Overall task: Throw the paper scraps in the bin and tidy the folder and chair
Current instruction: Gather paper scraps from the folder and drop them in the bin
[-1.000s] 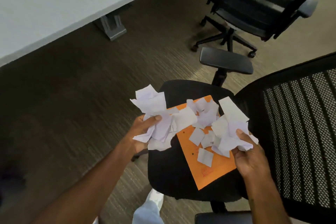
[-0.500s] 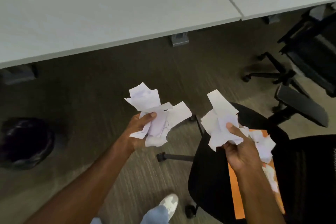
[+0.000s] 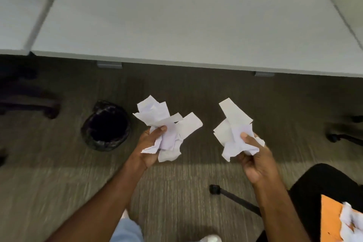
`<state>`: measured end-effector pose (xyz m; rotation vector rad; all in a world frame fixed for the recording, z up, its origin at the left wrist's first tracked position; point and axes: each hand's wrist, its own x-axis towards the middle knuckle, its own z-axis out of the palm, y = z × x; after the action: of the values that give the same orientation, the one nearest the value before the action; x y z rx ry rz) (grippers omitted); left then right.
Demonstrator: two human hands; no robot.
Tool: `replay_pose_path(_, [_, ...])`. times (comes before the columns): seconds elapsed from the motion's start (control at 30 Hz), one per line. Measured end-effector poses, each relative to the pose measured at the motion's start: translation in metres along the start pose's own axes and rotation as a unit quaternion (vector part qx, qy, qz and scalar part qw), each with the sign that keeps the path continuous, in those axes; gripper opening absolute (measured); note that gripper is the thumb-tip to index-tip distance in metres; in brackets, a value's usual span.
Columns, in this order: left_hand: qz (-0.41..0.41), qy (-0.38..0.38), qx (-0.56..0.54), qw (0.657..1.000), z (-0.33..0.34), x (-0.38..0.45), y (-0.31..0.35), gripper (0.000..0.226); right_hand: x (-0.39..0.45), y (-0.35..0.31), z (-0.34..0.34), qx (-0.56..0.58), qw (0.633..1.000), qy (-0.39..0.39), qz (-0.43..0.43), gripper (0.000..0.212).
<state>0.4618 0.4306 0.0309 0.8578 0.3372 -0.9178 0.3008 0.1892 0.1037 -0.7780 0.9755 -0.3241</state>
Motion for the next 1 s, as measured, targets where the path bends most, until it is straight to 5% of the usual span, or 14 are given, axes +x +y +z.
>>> replay_pose_path(0.3, [0.086,0.155,0.016,0.984,-0.183,0.01,0.084,0.019,0.036,0.085,0.157,-0.064,0.997,-0.015,0.045,0.037])
replay_pose_path(0.5, [0.108,0.177,0.021,0.978,-0.288,0.054,0.119,0.028,0.08,0.164,0.231,-0.123,0.988,-0.044,0.083,0.044])
replay_pose_path(0.67, [0.107,0.306,0.091,0.942,-0.342,0.101,0.13,0.011,0.126,0.245,0.271,-0.152,0.981,-0.055,0.109,0.028])
replay_pose_path(0.8, [0.078,0.364,0.153,0.915,-0.376,0.133,0.13,0.032,0.161,0.316,0.299,-0.193,0.972,-0.051,0.125,0.019])
replay_pose_path(1.0, [0.068,0.43,0.28,0.856,-0.412,0.166,0.126,0.033,0.196,0.409,0.327,-0.237,0.961,-0.009,0.14,0.02])
